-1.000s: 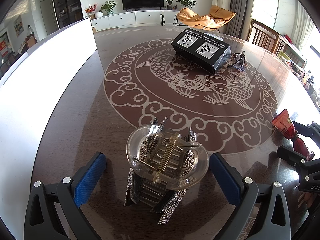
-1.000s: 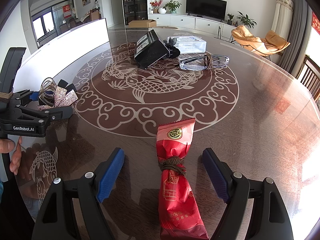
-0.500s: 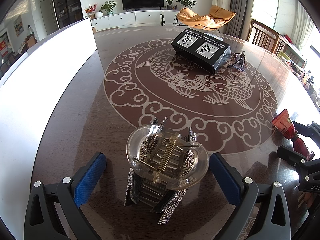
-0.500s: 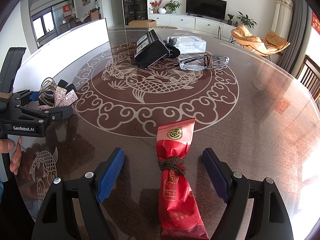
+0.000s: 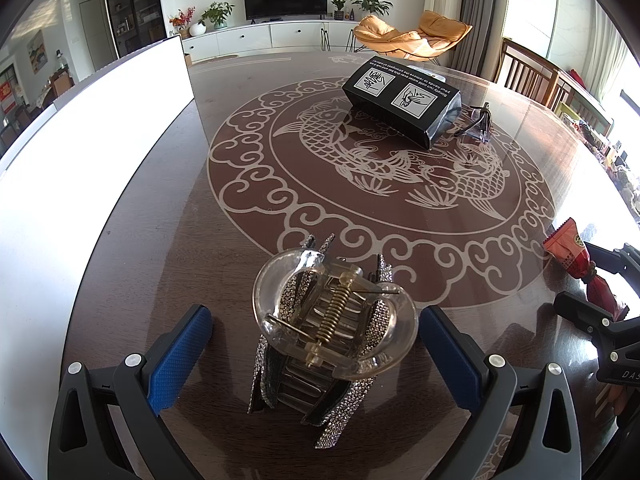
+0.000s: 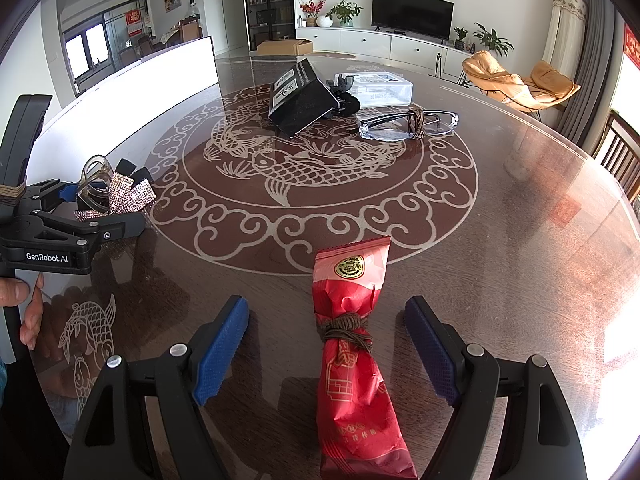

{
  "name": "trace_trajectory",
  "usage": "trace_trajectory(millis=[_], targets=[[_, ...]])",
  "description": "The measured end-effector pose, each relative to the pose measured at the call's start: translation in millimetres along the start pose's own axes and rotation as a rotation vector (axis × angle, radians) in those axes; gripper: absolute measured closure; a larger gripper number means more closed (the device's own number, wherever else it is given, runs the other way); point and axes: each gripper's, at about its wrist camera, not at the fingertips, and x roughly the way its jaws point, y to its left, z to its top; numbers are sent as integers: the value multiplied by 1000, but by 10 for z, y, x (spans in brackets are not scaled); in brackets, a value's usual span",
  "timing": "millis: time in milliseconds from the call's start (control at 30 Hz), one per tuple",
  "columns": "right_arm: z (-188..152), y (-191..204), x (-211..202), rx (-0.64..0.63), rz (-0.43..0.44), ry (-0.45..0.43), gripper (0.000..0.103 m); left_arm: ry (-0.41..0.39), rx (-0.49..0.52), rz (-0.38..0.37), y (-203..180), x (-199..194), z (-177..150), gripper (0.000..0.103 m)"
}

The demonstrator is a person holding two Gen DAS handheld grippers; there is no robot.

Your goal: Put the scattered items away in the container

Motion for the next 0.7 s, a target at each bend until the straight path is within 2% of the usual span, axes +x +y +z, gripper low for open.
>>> trace_trajectory(millis=[400,500,600,700], targets=[[1,0,1,0,0,0,22,0,-1,0,3,3,0,0],[1,0,0,0,0,0,22,11,18,-18,16,-1,10,0],[1,-1,0,1,2,0,22,48,71,-111,110,-20,47,0],[0,3,-2,1,2,0,22,51,-8,-250,360,-65,89,0]])
